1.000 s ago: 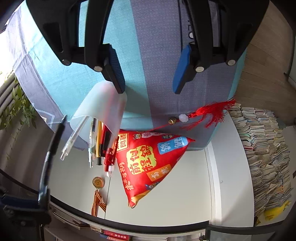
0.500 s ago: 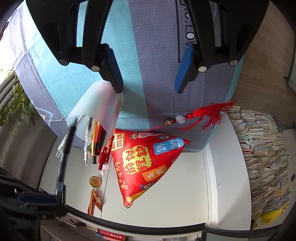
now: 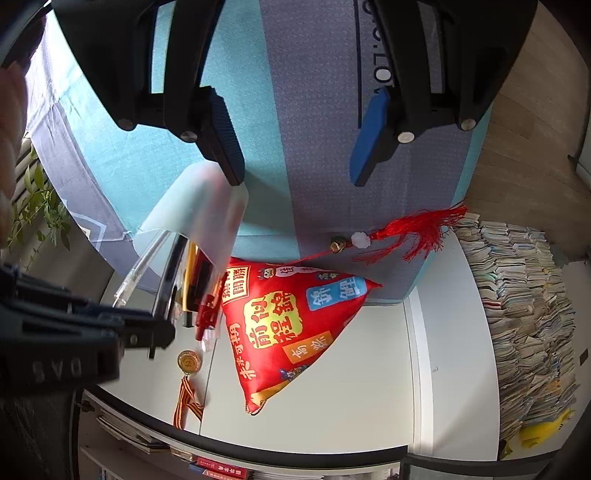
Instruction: Organize stationery
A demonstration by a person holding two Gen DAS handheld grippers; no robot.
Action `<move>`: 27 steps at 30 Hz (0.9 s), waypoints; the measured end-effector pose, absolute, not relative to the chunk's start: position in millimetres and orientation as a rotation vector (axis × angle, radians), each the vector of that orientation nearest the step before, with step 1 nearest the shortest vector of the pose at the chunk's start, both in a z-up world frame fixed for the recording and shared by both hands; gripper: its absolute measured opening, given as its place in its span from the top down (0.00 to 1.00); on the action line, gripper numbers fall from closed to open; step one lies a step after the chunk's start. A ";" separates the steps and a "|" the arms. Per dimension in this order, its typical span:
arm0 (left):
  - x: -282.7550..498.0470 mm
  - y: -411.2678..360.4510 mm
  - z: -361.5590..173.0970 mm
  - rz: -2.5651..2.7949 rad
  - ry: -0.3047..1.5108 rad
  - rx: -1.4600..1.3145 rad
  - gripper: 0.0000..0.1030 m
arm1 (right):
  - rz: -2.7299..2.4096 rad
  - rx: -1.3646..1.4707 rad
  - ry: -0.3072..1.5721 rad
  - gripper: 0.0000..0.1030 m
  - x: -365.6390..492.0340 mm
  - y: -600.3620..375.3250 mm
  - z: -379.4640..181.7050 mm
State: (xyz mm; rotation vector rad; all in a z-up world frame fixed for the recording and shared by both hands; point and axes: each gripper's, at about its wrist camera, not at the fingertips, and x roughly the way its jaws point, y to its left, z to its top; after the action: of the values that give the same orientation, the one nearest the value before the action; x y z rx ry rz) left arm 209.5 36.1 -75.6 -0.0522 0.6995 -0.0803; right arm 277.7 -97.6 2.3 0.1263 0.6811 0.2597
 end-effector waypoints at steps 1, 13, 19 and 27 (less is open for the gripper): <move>209.4 37.1 -75.5 -0.079 0.699 -0.056 0.43 | 0.262 0.127 0.687 0.84 277.7 -97.7 -0.7; 206.8 33.5 -74.7 -0.091 0.685 -0.038 0.38 | 0.260 0.086 0.766 0.84 265.7 -103.5 -13.2; 205.9 33.9 -75.3 -0.103 0.680 -0.050 0.37 | 0.234 0.110 0.708 0.47 232.7 -126.6 -2.3; 181.0 30.7 -45.9 -0.134 0.657 -0.063 0.32 | 0.202 0.034 0.662 0.47 173.9 -140.6 9.9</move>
State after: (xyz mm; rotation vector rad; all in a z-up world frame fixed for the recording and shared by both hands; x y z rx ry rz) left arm 181.0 30.7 -45.9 -0.0632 0.6574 -0.1336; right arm 173.9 -140.6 9.9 0.0342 0.6616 0.2018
